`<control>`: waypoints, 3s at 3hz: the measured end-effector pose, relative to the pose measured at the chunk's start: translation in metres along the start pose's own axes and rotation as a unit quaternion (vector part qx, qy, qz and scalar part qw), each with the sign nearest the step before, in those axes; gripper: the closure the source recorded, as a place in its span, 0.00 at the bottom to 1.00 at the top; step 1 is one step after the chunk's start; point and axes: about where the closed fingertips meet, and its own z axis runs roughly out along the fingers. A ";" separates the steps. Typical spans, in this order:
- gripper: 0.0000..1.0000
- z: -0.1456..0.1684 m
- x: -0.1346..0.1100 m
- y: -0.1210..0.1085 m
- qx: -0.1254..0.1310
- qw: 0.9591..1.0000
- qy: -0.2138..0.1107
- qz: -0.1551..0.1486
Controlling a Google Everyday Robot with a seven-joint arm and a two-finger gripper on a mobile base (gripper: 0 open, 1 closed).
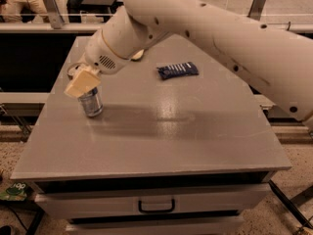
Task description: Knock redbull can over
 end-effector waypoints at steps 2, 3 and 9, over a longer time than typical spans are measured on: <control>1.00 -0.057 0.008 -0.010 0.001 0.995 0.083 -0.058; 1.00 -0.073 0.023 -0.013 -0.015 0.985 0.143 -0.097; 0.16 -0.058 0.083 0.002 -0.118 0.907 0.332 -0.232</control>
Offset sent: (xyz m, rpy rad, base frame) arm 0.0135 -0.0912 0.0505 -0.3473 -0.1743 0.1044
